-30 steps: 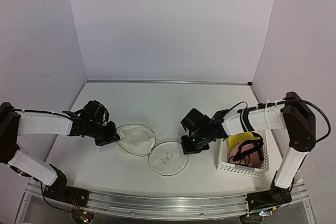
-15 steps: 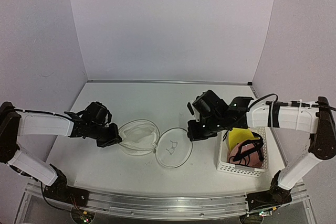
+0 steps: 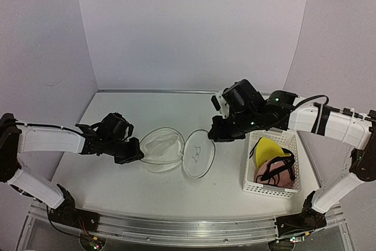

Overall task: Unzip the laundry bag and remove the bra
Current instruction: Pick up the laundry bag from the center of the board, then close the laundry bag at the center of the board.

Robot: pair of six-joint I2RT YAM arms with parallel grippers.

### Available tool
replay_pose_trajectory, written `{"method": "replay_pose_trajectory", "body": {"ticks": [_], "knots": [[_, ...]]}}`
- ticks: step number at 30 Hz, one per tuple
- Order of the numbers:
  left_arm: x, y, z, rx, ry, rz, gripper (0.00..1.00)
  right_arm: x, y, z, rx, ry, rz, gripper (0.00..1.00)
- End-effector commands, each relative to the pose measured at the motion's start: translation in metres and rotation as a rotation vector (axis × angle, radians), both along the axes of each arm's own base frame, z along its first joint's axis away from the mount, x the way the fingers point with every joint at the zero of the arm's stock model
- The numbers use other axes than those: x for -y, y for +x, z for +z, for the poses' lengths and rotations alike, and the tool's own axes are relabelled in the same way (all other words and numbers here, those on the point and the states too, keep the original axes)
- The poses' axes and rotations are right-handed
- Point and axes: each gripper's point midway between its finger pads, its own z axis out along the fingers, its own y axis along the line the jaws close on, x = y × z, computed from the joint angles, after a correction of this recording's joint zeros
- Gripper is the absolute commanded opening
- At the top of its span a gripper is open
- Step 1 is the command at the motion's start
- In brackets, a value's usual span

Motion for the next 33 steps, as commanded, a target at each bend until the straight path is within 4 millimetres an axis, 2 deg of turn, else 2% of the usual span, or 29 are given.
{"method": "replay_pose_trajectory", "body": {"ticks": [1,12,16,22,33], "knots": [[0.020,0.008,0.024,0.070,-0.019,-0.007,0.00,-0.005,0.001,0.025,-0.043,0.087,-0.008,0.00],[0.063,-0.015,0.016,0.092,0.035,-0.128,0.00,-0.016,0.006,0.025,-0.207,0.192,-0.027,0.00],[0.072,-0.022,0.011,0.088,0.049,-0.165,0.00,-0.018,0.015,0.036,-0.242,0.243,-0.068,0.00],[0.081,-0.027,0.003,0.090,0.058,-0.202,0.00,-0.041,0.029,0.045,-0.288,0.305,-0.088,0.00],[0.085,-0.035,0.000,0.087,0.002,-0.219,0.00,-0.075,0.057,0.023,-0.352,0.342,-0.165,0.00]]}}
